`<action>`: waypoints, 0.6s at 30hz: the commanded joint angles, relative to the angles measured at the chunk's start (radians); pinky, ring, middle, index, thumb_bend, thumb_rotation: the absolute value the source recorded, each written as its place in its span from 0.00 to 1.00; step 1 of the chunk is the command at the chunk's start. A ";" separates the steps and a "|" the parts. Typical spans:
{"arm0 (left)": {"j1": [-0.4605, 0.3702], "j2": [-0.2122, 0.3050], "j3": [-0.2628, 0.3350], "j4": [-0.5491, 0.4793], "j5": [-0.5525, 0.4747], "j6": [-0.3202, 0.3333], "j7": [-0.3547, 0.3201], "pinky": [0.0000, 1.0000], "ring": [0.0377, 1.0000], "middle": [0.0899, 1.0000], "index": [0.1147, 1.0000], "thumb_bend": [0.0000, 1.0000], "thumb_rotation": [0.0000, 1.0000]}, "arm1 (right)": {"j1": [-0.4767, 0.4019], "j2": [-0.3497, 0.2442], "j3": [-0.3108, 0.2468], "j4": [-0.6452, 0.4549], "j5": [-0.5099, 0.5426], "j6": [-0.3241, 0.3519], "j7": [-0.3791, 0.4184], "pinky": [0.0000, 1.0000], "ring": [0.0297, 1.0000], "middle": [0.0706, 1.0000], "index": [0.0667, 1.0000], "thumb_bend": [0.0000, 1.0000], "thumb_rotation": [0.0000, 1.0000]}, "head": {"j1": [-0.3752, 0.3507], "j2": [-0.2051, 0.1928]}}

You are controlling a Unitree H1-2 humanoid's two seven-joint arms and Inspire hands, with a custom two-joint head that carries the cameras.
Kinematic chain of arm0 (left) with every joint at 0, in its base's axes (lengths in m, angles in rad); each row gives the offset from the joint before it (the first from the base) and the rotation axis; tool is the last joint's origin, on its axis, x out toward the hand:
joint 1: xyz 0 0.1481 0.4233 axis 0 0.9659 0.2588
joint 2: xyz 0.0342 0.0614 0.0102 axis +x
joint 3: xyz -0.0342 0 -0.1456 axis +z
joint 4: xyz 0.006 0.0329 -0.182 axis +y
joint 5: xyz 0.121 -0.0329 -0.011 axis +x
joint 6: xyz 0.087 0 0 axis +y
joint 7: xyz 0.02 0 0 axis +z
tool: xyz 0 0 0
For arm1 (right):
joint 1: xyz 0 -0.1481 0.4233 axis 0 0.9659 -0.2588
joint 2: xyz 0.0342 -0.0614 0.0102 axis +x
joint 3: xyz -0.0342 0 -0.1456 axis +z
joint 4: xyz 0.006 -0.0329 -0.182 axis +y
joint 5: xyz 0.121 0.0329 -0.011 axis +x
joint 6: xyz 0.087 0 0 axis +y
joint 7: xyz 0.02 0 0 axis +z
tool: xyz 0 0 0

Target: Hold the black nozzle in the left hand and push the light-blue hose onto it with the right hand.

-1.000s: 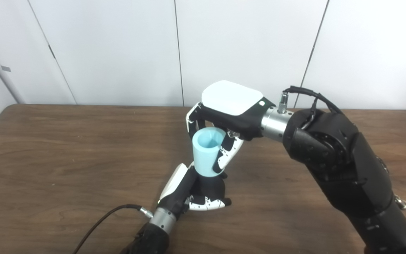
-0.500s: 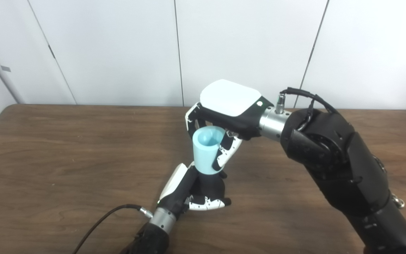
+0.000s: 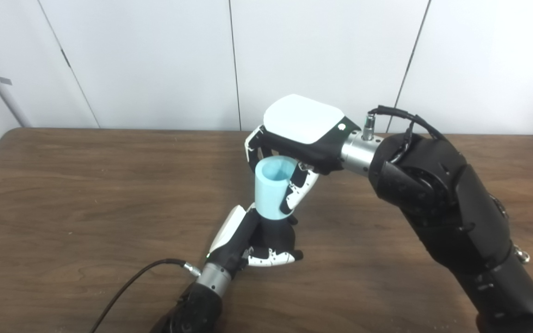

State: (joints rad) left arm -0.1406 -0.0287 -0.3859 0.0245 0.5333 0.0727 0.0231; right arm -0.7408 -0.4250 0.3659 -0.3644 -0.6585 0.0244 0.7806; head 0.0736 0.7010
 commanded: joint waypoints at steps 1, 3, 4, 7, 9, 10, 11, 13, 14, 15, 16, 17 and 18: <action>0.052 0.013 -0.007 0.022 0.006 0.003 -0.003 1.00 0.83 0.76 0.42 0.51 0.07 | -0.026 -0.006 -0.014 0.001 -0.019 0.001 -0.018 0.21 0.27 0.36 0.48 0.52 0.00 | 0.001 0.001; 0.052 0.012 -0.007 0.021 0.006 0.004 -0.004 1.00 0.83 0.76 0.42 0.51 0.07 | -0.025 -0.007 -0.012 0.002 -0.018 0.002 -0.016 0.20 0.26 0.35 0.48 0.52 0.00 | 0.001 0.001; 0.052 0.012 -0.007 0.021 0.006 0.004 -0.004 1.00 0.83 0.76 0.42 0.51 0.07 | -0.024 -0.007 -0.011 0.003 -0.018 0.002 -0.016 0.21 0.27 0.35 0.48 0.52 0.00 | 0.001 0.001; 0.051 0.012 -0.007 0.024 0.005 0.003 -0.004 1.00 0.83 0.76 0.42 0.51 0.07 | -0.019 -0.007 -0.004 0.006 -0.017 0.003 -0.009 0.21 0.27 0.35 0.48 0.52 0.00 | 0.002 0.001; 0.050 0.012 -0.006 0.024 0.005 0.003 -0.004 1.00 0.83 0.76 0.42 0.51 0.07 | -0.016 -0.006 0.001 0.008 -0.015 0.005 -0.005 0.21 0.27 0.35 0.48 0.52 0.00 | 0.003 0.002; 0.050 0.012 -0.006 0.024 0.005 0.003 -0.004 1.00 0.83 0.76 0.42 0.51 0.07 | -0.015 -0.006 0.003 0.008 -0.015 0.005 -0.004 0.20 0.26 0.35 0.48 0.52 0.00 | 0.002 0.002; 0.050 0.013 -0.006 0.024 0.004 0.003 -0.004 1.00 0.83 0.76 0.42 0.51 0.07 | -0.015 -0.006 0.005 0.008 -0.014 0.006 -0.003 0.19 0.26 0.35 0.47 0.52 0.00 | 0.002 0.002; 0.051 0.013 -0.006 0.022 0.004 0.005 -0.005 1.00 0.83 0.76 0.42 0.51 0.07 | -0.013 -0.005 0.011 0.007 -0.013 0.007 0.003 0.19 0.25 0.35 0.47 0.52 0.00 | 0.002 0.002; 0.050 0.013 -0.006 0.021 0.004 0.006 -0.006 1.00 0.83 0.76 0.42 0.51 0.07 | -0.013 -0.004 0.014 0.007 -0.013 0.007 0.005 0.19 0.25 0.35 0.47 0.52 0.00 | 0.001 0.002; 0.050 0.012 -0.006 0.021 0.004 0.006 -0.006 1.00 0.83 0.76 0.42 0.51 0.07 | -0.014 -0.004 0.017 0.007 -0.013 0.007 0.008 0.19 0.25 0.35 0.47 0.52 0.00 | 0.001 0.002; 0.050 0.012 -0.005 0.021 0.004 0.007 -0.006 1.00 0.83 0.76 0.42 0.51 0.07 | -0.015 -0.003 0.020 0.008 -0.014 0.008 0.010 0.19 0.25 0.35 0.47 0.52 0.00 | 0.001 0.002; 0.050 0.012 -0.006 0.020 0.004 0.007 -0.007 1.00 0.83 0.76 0.42 0.51 0.07 | -0.016 -0.002 0.023 0.008 -0.014 0.009 0.012 0.19 0.24 0.35 0.47 0.52 0.00 | 0.001 0.002; 0.050 0.011 -0.006 0.021 0.004 0.008 -0.007 1.00 0.83 0.76 0.42 0.51 0.07 | -0.017 -0.002 0.027 0.010 -0.015 0.007 0.013 0.18 0.24 0.39 0.46 0.53 0.00 | 0.002 0.002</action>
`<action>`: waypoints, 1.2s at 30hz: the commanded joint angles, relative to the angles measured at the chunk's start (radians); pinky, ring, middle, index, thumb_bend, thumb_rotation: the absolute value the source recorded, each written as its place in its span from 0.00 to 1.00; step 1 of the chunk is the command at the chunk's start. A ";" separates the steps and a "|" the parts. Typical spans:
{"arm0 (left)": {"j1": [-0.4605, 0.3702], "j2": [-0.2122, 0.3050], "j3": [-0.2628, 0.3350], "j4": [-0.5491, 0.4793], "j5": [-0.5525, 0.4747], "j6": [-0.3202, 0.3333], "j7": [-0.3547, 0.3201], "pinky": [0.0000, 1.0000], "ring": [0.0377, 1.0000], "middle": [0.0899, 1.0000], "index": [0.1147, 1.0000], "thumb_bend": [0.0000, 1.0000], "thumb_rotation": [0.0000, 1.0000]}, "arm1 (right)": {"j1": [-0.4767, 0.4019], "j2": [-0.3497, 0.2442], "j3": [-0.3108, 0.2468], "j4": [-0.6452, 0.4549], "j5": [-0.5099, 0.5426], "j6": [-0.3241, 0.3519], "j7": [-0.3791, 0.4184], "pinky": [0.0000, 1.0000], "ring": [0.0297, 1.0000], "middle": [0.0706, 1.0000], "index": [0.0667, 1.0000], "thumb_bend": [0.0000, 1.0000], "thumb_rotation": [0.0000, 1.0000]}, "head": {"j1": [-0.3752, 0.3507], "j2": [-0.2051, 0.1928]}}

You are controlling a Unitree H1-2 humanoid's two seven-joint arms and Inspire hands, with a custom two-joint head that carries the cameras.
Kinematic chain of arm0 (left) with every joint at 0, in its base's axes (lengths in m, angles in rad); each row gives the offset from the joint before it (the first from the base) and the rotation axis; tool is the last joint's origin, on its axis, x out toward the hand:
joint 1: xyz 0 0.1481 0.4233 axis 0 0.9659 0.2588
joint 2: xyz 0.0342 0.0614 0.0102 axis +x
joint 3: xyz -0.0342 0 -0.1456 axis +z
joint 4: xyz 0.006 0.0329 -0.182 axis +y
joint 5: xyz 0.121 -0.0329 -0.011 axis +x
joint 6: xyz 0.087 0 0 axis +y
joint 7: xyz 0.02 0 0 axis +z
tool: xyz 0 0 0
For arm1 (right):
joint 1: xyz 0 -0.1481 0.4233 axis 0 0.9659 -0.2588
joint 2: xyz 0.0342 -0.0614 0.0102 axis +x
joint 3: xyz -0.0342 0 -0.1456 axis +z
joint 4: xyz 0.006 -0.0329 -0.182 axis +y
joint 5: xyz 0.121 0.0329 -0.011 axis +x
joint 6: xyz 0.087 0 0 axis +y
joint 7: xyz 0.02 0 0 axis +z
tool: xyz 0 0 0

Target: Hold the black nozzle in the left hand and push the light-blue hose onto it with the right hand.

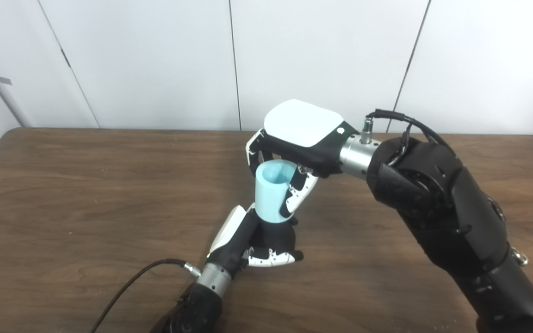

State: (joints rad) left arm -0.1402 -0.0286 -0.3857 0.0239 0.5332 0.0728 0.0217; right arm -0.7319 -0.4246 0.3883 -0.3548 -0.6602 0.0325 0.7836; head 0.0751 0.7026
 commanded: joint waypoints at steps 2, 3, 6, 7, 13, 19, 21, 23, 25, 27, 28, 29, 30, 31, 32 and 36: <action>0.049 0.010 -0.007 0.022 0.004 0.008 -0.005 1.00 0.83 0.76 0.42 0.51 0.07 | -0.027 -0.001 0.011 0.003 -0.016 -0.002 0.010 0.18 0.23 0.42 0.45 0.53 0.00 | 0.000 0.000; 0.049 0.009 -0.007 0.022 0.005 0.008 -0.005 1.00 0.83 0.76 0.42 0.51 0.07 | -0.027 -0.001 0.014 0.002 -0.018 -0.003 0.010 0.17 0.23 0.43 0.45 0.53 0.00 | 0.000 0.000; 0.049 0.009 -0.007 0.022 0.006 0.009 -0.005 1.00 0.83 0.76 0.42 0.51 0.07 | -0.028 0.000 0.021 -0.001 -0.023 -0.006 0.011 0.15 0.21 0.43 0.44 0.53 0.00 | 0.001 0.002; 0.049 0.009 -0.008 0.021 0.006 0.009 -0.005 1.00 0.83 0.76 0.42 0.51 0.07 | -0.028 -0.001 0.023 -0.002 -0.024 -0.008 0.011 0.15 0.21 0.43 0.44 0.53 0.00 | 0.001 0.002; 0.048 0.009 -0.007 0.020 0.006 0.008 -0.005 1.00 0.84 0.76 0.42 0.51 0.07 | -0.027 -0.005 0.028 0.002 -0.032 -0.021 0.004 0.15 0.23 0.35 0.47 0.52 0.00 | 0.000 0.003; 0.048 0.008 -0.008 0.025 0.006 0.007 -0.002 1.00 0.84 0.76 0.42 0.51 0.07 | -0.015 -0.003 0.040 0.006 -0.049 -0.043 -0.008 0.16 0.23 0.35 0.47 0.52 0.00 | 0.001 0.003; 0.048 0.007 -0.008 0.024 0.007 0.008 -0.002 1.00 0.84 0.76 0.42 0.51 0.07 | -0.013 -0.001 0.042 0.006 -0.054 -0.048 -0.009 0.16 0.24 0.35 0.47 0.52 0.00 | 0.000 0.003; 0.048 0.007 -0.008 0.024 0.007 0.008 -0.002 1.00 0.84 0.76 0.42 0.51 0.07 | -0.011 0.000 0.043 0.006 -0.056 -0.051 -0.009 0.16 0.24 0.35 0.47 0.52 0.00 | 0.000 0.003; 0.048 0.007 -0.007 0.024 0.006 0.008 -0.002 1.00 0.84 0.76 0.42 0.51 0.07 | -0.011 0.000 0.044 0.003 -0.053 -0.054 -0.006 0.15 0.22 0.35 0.47 0.52 0.00 | -0.001 0.003; 0.047 0.007 -0.006 0.026 0.005 0.007 -0.001 1.00 0.84 0.76 0.42 0.51 0.07 | -0.015 -0.002 0.041 0.001 -0.047 -0.057 -0.003 0.14 0.22 0.36 0.46 0.53 0.00 | -0.001 0.003; 0.047 0.007 -0.006 0.027 0.005 0.006 -0.001 1.00 0.84 0.76 0.42 0.51 0.07 | -0.017 -0.004 0.040 0.001 -0.045 -0.058 -0.002 0.17 0.25 0.38 0.46 0.53 0.00 | -0.001 0.003; 0.047 0.007 -0.006 0.028 0.005 0.005 0.000 1.00 0.84 0.76 0.42 0.51 0.07 | -0.019 -0.005 0.038 0.002 -0.043 -0.057 -0.001 0.19 0.27 0.40 0.46 0.53 0.00 | -0.002 0.003; 0.047 0.007 -0.006 0.028 0.005 0.005 0.000 1.00 0.84 0.76 0.42 0.51 0.07 | -0.022 -0.005 0.035 -0.001 -0.043 -0.051 0.002 0.20 0.28 0.40 0.47 0.53 0.00 | -0.002 0.003; 0.047 0.007 -0.006 0.028 0.005 0.005 0.000 1.00 0.84 0.76 0.42 0.51 0.07 | -0.023 -0.005 0.033 -0.003 -0.043 -0.047 0.004 0.22 0.29 0.39 0.48 0.53 0.00 | -0.002 0.003; 0.047 0.008 -0.006 0.028 0.005 0.005 0.000 1.00 0.84 0.76 0.42 0.51 0.07 | -0.023 -0.004 0.031 -0.006 -0.044 -0.040 0.008 0.23 0.30 0.38 0.48 0.53 0.00 | -0.002 0.003; 0.048 0.008 -0.005 0.027 0.003 0.005 -0.002 1.00 0.84 0.76 0.42 0.51 0.07 | -0.017 0.000 0.026 -0.023 -0.051 -0.016 0.016 0.27 0.33 0.38 0.49 0.52 0.00 | -0.003 0.003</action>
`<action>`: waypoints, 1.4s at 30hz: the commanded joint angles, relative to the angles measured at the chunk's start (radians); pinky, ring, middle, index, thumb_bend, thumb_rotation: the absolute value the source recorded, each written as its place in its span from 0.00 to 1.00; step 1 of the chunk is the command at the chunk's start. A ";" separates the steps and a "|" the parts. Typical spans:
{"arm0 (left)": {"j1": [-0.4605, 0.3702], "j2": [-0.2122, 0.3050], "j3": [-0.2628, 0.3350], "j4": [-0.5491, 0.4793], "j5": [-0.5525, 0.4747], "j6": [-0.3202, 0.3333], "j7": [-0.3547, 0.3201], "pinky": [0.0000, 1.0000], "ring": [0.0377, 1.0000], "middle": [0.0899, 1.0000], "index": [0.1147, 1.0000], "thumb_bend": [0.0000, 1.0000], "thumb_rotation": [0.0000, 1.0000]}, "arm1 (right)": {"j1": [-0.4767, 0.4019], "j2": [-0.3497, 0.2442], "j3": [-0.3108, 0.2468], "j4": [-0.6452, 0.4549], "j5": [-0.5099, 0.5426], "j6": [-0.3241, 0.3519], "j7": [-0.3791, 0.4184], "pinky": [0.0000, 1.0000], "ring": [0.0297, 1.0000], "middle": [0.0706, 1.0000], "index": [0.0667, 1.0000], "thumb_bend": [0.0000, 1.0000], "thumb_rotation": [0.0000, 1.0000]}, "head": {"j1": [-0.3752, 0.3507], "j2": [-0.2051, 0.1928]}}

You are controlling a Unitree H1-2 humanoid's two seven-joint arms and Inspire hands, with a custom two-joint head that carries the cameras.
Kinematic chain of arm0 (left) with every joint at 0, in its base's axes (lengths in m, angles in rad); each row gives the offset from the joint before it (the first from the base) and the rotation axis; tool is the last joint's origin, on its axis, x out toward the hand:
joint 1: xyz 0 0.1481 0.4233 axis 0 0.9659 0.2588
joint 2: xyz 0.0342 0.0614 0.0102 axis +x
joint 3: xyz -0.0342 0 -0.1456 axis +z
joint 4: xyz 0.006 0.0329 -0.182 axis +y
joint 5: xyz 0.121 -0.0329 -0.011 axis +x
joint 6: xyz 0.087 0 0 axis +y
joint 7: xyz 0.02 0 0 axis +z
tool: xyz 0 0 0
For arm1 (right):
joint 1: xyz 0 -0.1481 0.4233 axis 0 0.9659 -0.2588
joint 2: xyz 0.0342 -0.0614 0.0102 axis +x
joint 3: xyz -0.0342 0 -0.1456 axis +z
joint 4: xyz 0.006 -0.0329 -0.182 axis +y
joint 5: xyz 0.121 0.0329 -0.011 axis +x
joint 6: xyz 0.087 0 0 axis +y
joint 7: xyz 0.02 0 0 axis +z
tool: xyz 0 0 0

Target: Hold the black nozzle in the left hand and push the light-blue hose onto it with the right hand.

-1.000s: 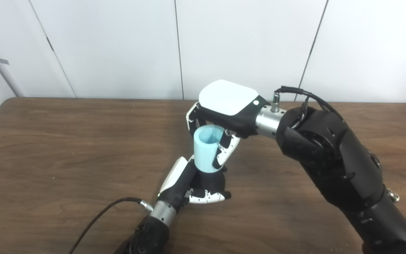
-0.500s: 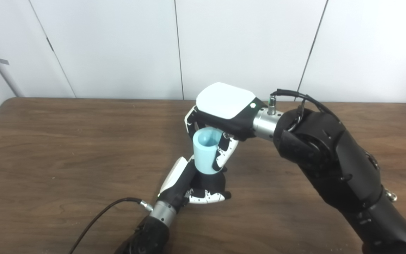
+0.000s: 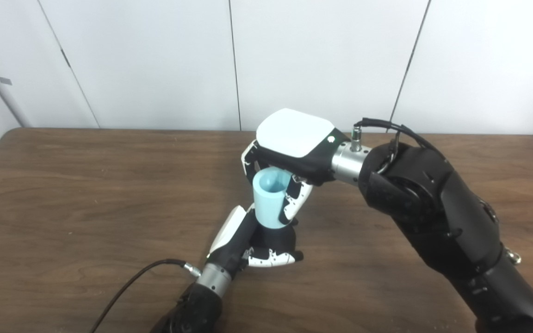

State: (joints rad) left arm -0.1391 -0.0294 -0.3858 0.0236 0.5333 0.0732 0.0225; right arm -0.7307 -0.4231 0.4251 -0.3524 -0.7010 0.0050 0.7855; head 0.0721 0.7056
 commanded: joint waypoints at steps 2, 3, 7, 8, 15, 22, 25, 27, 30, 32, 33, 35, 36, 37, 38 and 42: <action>0.048 0.009 -0.005 0.025 0.001 0.005 -0.004 1.00 0.84 0.76 0.42 0.51 0.07 | -0.009 0.001 -0.016 -0.046 -0.015 0.036 0.021 0.35 0.41 0.47 0.47 0.52 0.12 | 0.001 0.001; 0.048 0.010 -0.004 0.026 0.000 0.004 -0.005 1.00 0.84 0.76 0.42 0.51 0.07 | -0.003 0.002 -0.021 -0.058 -0.013 0.051 0.024 0.38 0.44 0.51 0.56 0.75 0.22 | 0.000 0.000; 0.048 0.011 -0.003 0.027 -0.002 0.005 -0.007 1.00 0.83 0.76 0.42 0.51 0.07 | 0.004 0.005 -0.035 -0.076 0.002 0.075 0.028 0.45 0.54 0.62 0.67 0.97 0.37 | -0.001 0.000; 0.048 0.011 -0.003 0.027 -0.002 0.005 -0.007 1.00 0.83 0.76 0.42 0.51 0.07 | 0.004 0.005 -0.038 -0.076 0.005 0.076 0.028 0.46 0.55 0.63 0.67 0.98 0.38 | -0.002 -0.001; 0.050 0.009 -0.004 0.021 0.006 0.020 -0.009 1.00 0.85 0.77 0.42 0.51 0.07 | 0.012 0.000 -0.072 -0.077 0.047 0.023 -0.012 0.66 0.75 0.78 0.73 1.00 0.48 | -0.002 -0.002; 0.055 0.009 -0.008 0.008 0.015 0.034 -0.009 1.00 0.87 0.80 0.42 0.51 0.07 | 0.032 0.006 -0.110 -0.069 0.078 -0.069 -0.106 0.85 0.88 0.90 0.81 1.00 0.56 | -0.002 -0.001; 0.053 0.010 -0.009 0.007 0.016 0.038 -0.009 1.00 0.85 0.77 0.42 0.51 0.07 | 0.037 0.009 -0.120 -0.060 0.081 -0.104 -0.143 0.89 0.91 0.94 0.83 1.00 0.59 | -0.002 -0.001; 0.053 0.012 -0.011 0.007 0.016 0.039 -0.008 1.00 0.83 0.75 0.42 0.51 0.07 | 0.045 0.011 -0.129 -0.054 0.086 -0.126 -0.170 0.93 0.95 0.97 0.85 1.00 0.59 | -0.002 -0.001; 0.052 0.013 -0.011 0.011 0.014 0.036 -0.008 1.00 0.82 0.75 0.42 0.51 0.07 | 0.064 0.018 -0.147 -0.048 0.092 -0.159 -0.218 0.97 0.98 1.00 0.88 1.00 0.60 | -0.002 -0.001; 0.050 0.013 -0.011 0.013 0.013 0.034 -0.008 1.00 0.81 0.75 0.42 0.51 0.07 | 0.075 0.021 -0.155 -0.045 0.096 -0.176 -0.241 0.99 1.00 1.00 0.89 1.00 0.60 | -0.001 -0.001; 0.050 0.013 -0.011 0.013 0.013 0.034 -0.008 1.00 0.81 0.75 0.42 0.51 0.07 | 0.084 0.024 -0.161 -0.044 0.100 -0.188 -0.256 0.99 1.00 1.00 0.89 1.00 0.60 | -0.001 -0.001; 0.050 0.014 -0.012 0.012 0.014 0.035 -0.008 1.00 0.81 0.75 0.42 0.51 0.07 | 0.098 0.027 -0.169 -0.044 0.106 -0.208 -0.279 1.00 1.00 1.00 0.91 1.00 0.59 | -0.002 -0.001; 0.049 0.014 -0.012 0.012 0.015 0.035 -0.008 1.00 0.81 0.75 0.42 0.51 0.07 | 0.102 0.028 -0.171 -0.043 0.107 -0.213 -0.285 1.00 1.00 1.00 0.91 1.00 0.59 | -0.002 -0.001; 0.049 0.014 -0.012 0.012 0.015 0.035 -0.008 1.00 0.81 0.75 0.42 0.51 0.07 | 0.103 0.028 -0.171 -0.043 0.108 -0.215 -0.288 1.00 1.00 1.00 0.91 1.00 0.59 | -0.002 -0.001; 0.050 0.015 -0.012 0.011 0.015 0.036 -0.008 1.00 0.83 0.76 0.42 0.51 0.07 | 0.114 0.025 -0.173 -0.037 0.113 -0.243 -0.306 1.00 1.00 1.00 0.93 0.99 0.61 | -0.002 -0.001; 0.050 0.017 -0.014 0.010 0.015 0.035 -0.010 1.00 0.84 0.75 0.42 0.51 0.07 | 0.145 0.007 -0.173 -0.024 0.129 -0.321 -0.335 1.00 1.00 1.00 0.95 0.97 0.65 | 0.000 0.000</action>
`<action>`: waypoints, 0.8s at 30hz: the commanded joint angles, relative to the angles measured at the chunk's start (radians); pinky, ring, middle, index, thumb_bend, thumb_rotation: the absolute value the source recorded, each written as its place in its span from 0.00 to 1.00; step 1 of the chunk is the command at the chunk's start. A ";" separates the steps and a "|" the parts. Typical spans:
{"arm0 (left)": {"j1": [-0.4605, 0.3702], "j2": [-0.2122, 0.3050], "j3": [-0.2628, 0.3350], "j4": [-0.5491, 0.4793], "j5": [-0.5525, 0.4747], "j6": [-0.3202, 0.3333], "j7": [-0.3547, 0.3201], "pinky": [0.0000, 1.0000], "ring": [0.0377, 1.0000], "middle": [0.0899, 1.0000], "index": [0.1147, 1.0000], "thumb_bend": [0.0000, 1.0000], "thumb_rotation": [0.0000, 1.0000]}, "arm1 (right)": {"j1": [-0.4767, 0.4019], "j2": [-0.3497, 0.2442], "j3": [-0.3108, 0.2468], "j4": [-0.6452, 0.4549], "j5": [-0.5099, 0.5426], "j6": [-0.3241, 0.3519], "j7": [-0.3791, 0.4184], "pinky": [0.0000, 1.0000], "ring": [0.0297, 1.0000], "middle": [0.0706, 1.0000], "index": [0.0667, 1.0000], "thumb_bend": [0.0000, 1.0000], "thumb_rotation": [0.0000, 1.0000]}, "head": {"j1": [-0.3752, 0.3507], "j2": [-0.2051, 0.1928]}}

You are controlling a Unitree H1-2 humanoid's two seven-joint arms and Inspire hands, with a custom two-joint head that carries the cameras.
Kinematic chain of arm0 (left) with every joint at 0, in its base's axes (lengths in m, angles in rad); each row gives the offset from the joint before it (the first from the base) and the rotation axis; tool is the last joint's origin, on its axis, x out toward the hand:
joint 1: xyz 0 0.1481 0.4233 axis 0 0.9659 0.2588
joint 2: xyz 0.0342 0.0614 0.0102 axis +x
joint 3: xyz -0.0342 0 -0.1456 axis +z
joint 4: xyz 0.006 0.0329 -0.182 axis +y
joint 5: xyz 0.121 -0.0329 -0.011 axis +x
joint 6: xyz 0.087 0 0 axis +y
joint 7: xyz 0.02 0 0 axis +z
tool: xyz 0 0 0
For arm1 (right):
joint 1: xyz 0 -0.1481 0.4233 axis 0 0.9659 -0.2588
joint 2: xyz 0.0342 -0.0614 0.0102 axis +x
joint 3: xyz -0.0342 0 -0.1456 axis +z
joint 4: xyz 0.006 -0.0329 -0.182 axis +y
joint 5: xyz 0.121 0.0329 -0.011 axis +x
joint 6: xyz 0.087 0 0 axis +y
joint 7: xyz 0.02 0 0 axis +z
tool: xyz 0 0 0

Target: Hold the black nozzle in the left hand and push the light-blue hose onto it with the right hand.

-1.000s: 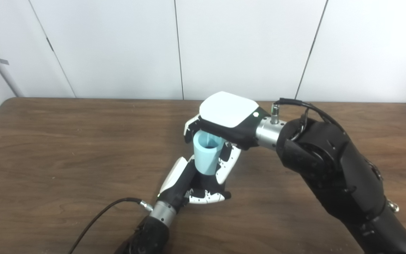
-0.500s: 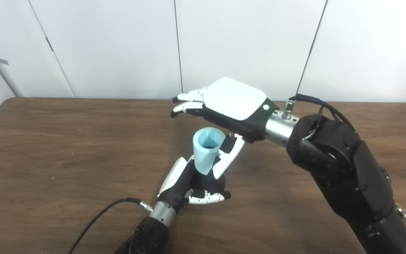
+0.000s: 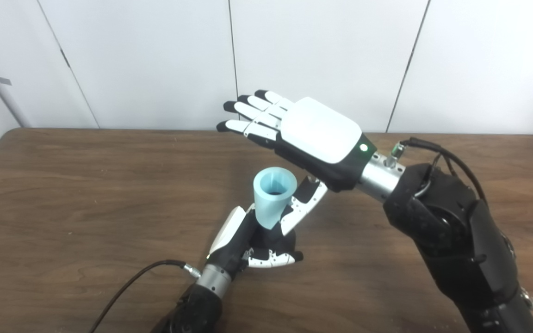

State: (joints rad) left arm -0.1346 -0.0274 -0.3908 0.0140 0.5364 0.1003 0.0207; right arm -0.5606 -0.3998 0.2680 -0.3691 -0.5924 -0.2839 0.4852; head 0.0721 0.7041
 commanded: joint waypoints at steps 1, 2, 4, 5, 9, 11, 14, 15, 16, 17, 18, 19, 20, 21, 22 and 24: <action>0.045 0.015 -0.009 0.019 0.012 0.008 -0.009 1.00 0.83 0.75 0.42 0.51 0.07 | -0.021 -0.019 -0.016 -0.006 0.022 -0.042 -0.034 1.00 1.00 1.00 0.95 0.97 0.66 | 0.000 0.002; 0.043 0.016 -0.009 0.020 0.009 0.009 -0.012 1.00 0.83 0.75 0.42 0.51 0.07 | -0.016 -0.023 -0.016 -0.006 0.025 -0.052 -0.031 1.00 1.00 1.00 0.95 0.96 0.66 | 0.000 0.003; 0.040 0.018 -0.007 0.025 0.003 0.008 -0.016 1.00 0.84 0.76 0.42 0.51 0.07 | -0.006 -0.031 -0.015 -0.007 0.032 -0.069 -0.025 1.00 1.00 1.00 0.95 0.96 0.66 | -0.001 0.003; 0.041 0.018 -0.007 0.026 0.001 0.007 -0.018 1.00 0.84 0.76 0.42 0.51 0.07 | -0.001 -0.037 -0.014 -0.006 0.036 -0.079 -0.022 1.00 1.00 1.00 0.95 0.97 0.66 | -0.001 0.003; 0.042 0.020 -0.006 0.027 -0.009 -0.001 -0.021 1.00 0.84 0.76 0.42 0.51 0.07 | 0.007 -0.051 -0.007 -0.001 0.042 -0.101 -0.012 1.00 1.00 1.00 0.96 0.97 0.65 | -0.002 0.004; 0.041 0.020 -0.003 0.030 -0.015 -0.006 -0.022 1.00 0.84 0.76 0.42 0.51 0.07 | 0.006 -0.055 -0.003 0.001 0.044 -0.103 -0.005 1.00 1.00 1.00 0.96 0.97 0.64 | -0.002 0.003; 0.042 0.020 -0.002 0.036 -0.021 -0.017 -0.018 1.00 0.84 0.76 0.42 0.51 0.06 | 0.006 -0.065 0.005 -0.002 0.046 -0.100 0.018 1.00 1.00 1.00 0.97 0.97 0.64 | -0.001 0.004; 0.042 0.020 -0.002 0.037 -0.022 -0.019 -0.017 1.00 0.84 0.76 0.42 0.51 0.06 | 0.007 -0.067 0.007 -0.004 0.047 -0.098 0.025 1.00 1.00 1.00 0.97 0.96 0.64 | -0.001 0.004; 0.042 0.020 -0.002 0.038 -0.023 -0.020 -0.016 1.00 0.84 0.76 0.42 0.51 0.06 | 0.007 -0.068 0.007 -0.005 0.047 -0.097 0.030 1.00 1.00 1.00 0.97 0.96 0.64 | -0.001 0.004; 0.042 0.020 -0.003 0.038 -0.024 -0.020 -0.015 1.00 0.84 0.76 0.42 0.51 0.06 | 0.007 -0.072 0.009 -0.007 0.048 -0.094 0.039 1.00 1.00 1.00 0.97 0.96 0.64 | -0.001 0.005; 0.041 0.020 -0.003 0.038 -0.023 -0.019 -0.014 1.00 0.84 0.76 0.42 0.51 0.06 | 0.006 -0.075 0.011 -0.009 0.050 -0.091 0.047 1.00 1.00 1.00 0.98 0.96 0.64 | -0.001 0.005; 0.041 0.020 -0.004 0.038 -0.022 -0.019 -0.013 1.00 0.84 0.76 0.42 0.51 0.06 | 0.006 -0.077 0.012 -0.010 0.051 -0.088 0.055 1.00 1.00 1.00 0.98 0.96 0.65 | -0.001 0.006; 0.041 0.020 -0.004 0.038 -0.021 -0.019 -0.012 1.00 0.84 0.76 0.42 0.51 0.06 | 0.004 -0.080 0.013 -0.012 0.053 -0.085 0.063 1.00 1.00 1.00 0.99 0.95 0.65 | -0.001 0.006; 0.041 0.020 -0.004 0.037 -0.020 -0.019 -0.011 1.00 0.84 0.76 0.42 0.51 0.06 | 0.004 -0.081 0.013 -0.013 0.054 -0.083 0.068 1.00 1.00 1.00 0.99 0.95 0.65 | -0.001 0.006; 0.041 0.019 -0.004 0.038 -0.020 -0.020 -0.010 1.00 0.84 0.76 0.42 0.51 0.06 | 0.002 -0.083 0.015 -0.014 0.055 -0.078 0.075 1.00 1.00 1.00 0.99 0.95 0.65 | -0.001 0.006; 0.041 0.019 -0.004 0.037 -0.019 -0.018 -0.009 1.00 0.84 0.76 0.42 0.51 0.06 | 0.000 -0.085 0.019 -0.014 0.051 -0.072 0.086 1.00 1.00 1.00 0.99 0.95 0.65 | 0.000 0.007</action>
State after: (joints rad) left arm -0.1347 -0.0226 -0.3889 0.0166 0.5119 0.0810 0.0198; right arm -0.5231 -0.4749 0.2945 -0.3608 -0.5596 -0.3605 0.5702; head 0.0706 0.7102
